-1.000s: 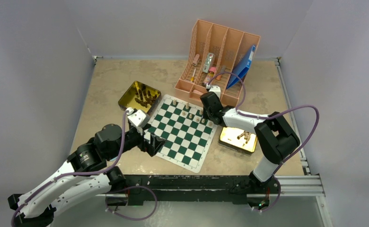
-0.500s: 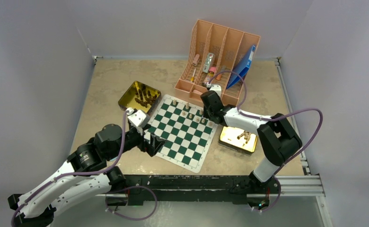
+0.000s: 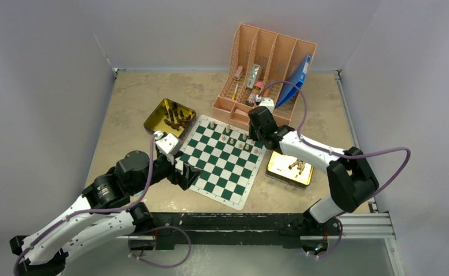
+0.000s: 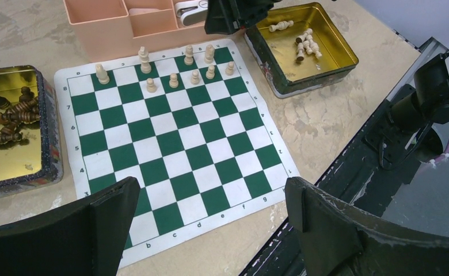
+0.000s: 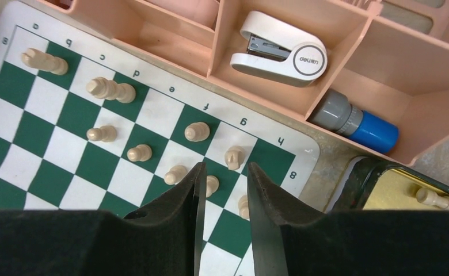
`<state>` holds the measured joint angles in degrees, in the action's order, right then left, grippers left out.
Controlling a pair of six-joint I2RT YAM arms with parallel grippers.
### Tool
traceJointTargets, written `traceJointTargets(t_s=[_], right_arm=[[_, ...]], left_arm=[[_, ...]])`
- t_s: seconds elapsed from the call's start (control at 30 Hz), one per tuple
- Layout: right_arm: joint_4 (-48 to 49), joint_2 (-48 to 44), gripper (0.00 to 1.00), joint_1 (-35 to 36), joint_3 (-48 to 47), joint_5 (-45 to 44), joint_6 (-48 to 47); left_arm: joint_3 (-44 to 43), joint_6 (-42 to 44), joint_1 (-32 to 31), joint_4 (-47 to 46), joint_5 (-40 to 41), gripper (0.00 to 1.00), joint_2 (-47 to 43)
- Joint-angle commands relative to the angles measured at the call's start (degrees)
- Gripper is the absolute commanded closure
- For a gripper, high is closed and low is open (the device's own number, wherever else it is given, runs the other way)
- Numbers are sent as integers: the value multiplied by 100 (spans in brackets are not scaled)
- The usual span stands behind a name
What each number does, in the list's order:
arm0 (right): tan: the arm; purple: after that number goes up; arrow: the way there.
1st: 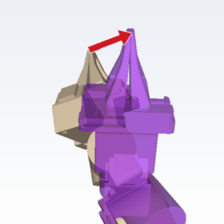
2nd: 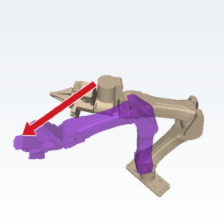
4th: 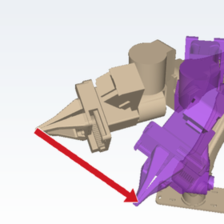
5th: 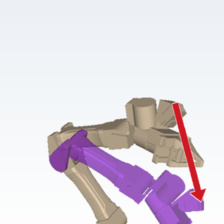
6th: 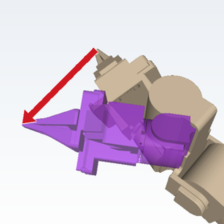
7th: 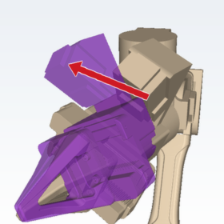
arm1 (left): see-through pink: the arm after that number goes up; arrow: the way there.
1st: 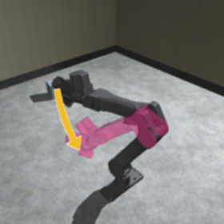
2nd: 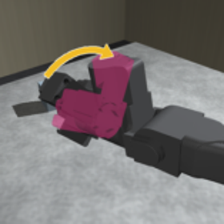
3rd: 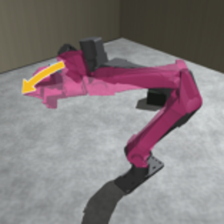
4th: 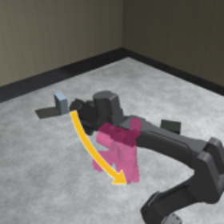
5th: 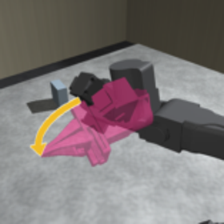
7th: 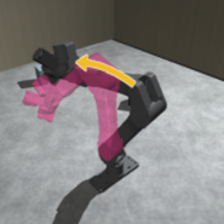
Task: Set up the chess pieces on the board
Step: Place the chess piece on the chessboard.
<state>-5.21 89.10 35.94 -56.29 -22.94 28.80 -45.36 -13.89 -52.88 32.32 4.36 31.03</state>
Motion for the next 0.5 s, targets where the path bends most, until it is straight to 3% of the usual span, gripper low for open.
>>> traceJointTargets(t_s=[0.0, 0.3, 0.47], right_arm=[[-92, -425, 65, -73, -219, -132, 28], [-297, -1403, 65, -920, 42, 389, 505], [-656, -2114, 64, -1186, 139, 154, 834]], left_arm=[[-190, 70, 6, -144, 57, 2, 14], [-265, -184, 6, -40, 124, 2, 244], [-280, -608, 6, 221, 362, 3, 327]])
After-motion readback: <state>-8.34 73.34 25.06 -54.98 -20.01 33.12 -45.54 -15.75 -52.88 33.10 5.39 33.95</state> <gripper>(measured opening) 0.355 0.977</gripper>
